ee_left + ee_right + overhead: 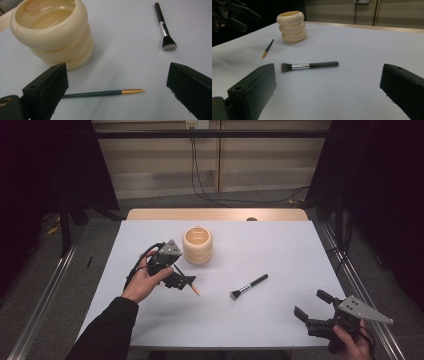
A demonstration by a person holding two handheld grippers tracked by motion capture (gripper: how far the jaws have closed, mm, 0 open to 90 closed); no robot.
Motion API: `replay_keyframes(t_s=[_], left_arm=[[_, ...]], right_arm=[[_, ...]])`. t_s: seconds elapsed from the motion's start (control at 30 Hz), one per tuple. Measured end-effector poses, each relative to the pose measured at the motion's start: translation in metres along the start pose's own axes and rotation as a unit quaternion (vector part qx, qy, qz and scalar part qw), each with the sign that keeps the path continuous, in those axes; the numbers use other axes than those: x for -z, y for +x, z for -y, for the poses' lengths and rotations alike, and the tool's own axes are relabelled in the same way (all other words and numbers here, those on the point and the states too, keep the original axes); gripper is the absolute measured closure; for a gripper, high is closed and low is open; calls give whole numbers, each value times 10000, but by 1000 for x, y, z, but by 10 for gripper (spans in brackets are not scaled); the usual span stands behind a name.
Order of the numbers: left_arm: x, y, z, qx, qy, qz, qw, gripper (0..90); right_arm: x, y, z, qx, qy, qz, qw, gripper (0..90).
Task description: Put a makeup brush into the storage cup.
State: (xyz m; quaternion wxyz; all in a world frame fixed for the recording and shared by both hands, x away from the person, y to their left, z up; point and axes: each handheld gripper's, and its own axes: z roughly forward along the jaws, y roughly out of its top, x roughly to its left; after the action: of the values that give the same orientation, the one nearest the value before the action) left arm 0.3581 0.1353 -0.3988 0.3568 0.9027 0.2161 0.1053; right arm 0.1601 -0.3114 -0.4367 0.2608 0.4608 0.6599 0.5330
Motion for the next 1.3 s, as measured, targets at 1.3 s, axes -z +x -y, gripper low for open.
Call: replay_keyframes(t_s=[1.3], left_arm=[[-49, 20, 3, -941, 1658, 512, 9803, 351]], right_arm=[[-2, 2, 1, 61, 103, -73, 9999, 0]])
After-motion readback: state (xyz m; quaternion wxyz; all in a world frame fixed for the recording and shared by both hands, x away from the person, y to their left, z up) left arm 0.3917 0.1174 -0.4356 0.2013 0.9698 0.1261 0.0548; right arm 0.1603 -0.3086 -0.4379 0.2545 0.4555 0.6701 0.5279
